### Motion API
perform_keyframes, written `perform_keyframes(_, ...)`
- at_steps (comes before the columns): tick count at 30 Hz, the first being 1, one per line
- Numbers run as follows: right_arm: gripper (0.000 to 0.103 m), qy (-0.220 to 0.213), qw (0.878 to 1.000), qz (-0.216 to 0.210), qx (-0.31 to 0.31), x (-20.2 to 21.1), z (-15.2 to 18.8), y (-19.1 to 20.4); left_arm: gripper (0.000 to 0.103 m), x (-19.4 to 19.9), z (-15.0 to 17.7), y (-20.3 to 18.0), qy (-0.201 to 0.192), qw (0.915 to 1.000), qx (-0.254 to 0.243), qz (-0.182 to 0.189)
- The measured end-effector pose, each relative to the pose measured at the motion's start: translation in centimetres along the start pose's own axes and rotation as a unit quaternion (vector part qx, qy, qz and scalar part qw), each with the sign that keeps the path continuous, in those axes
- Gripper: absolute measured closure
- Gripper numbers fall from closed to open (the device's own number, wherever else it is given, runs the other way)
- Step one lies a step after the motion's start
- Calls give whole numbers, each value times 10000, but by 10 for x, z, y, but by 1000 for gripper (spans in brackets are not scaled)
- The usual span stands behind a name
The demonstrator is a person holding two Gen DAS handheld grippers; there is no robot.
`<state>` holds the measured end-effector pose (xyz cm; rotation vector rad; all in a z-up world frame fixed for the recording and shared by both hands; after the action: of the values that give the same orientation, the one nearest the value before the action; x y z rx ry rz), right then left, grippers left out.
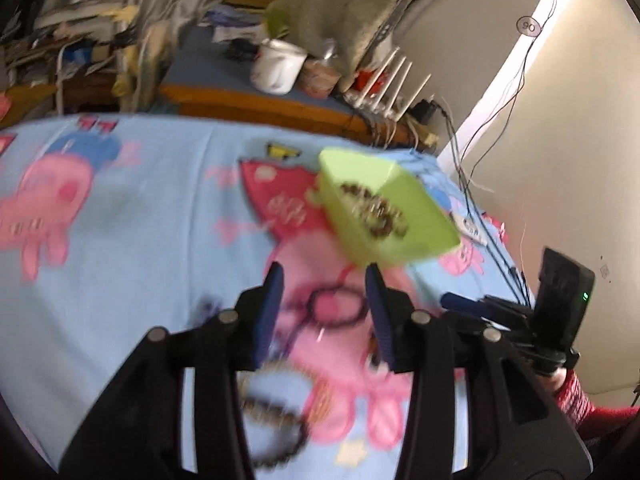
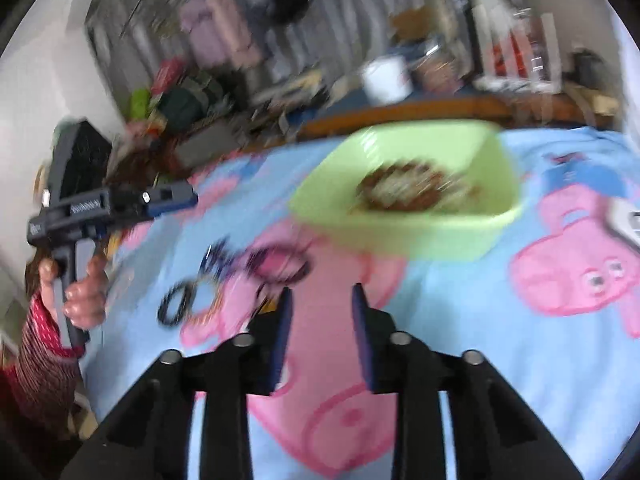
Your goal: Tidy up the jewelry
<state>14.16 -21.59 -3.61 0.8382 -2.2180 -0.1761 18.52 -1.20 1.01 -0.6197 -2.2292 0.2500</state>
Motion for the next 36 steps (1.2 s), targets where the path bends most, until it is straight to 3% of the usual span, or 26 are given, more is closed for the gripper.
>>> perform_keyframes(3,103,527,9981,-282,180,-28,7,22,63,4,22,8,67,9999,106,-68)
perform_keyframes(5,103,550,9978,-280,244,-34,7,30,63,5,32,14,100,9996,256,-7)
perform_keyframes(10,103,536,9968,304,518,-22,12,26,63,0,47,13,252,9993,282,66)
perform_keyframes(18,103,345,9941,967,355,20,38,-14,63,-43,52,-44,580,9971,-392,308)
perform_keyframes(21,103,278,9950,918,263,26,44,-17,50,-64,54,-58,713,9950,-694,68)
perform_keyframes(27,103,237,9961,830,191,29,46,-18,50,-91,65,-75,732,9807,-1605,-844)
perform_keyframes(29,103,260,9961,810,234,27,44,-16,57,-90,71,-82,641,9726,-1946,-1098)
perform_keyframes(31,103,282,9961,791,285,25,43,-12,87,-89,73,-90,600,9715,-2080,-965)
perform_keyframes(36,103,351,9941,902,482,24,47,-6,87,-82,80,-94,603,9723,-2064,-920)
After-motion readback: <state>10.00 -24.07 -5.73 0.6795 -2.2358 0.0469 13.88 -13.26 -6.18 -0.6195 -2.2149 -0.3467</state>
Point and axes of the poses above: each gripper's, at about its wrist camera, not at the fingertips, and x roughly against the way its jaws point, y to its left, z to its underside, the point moved 7 cm from there along -x, roughly the way its jaws point, and after that the axes turned 3 degrees about -z, right-handed, at the moved point
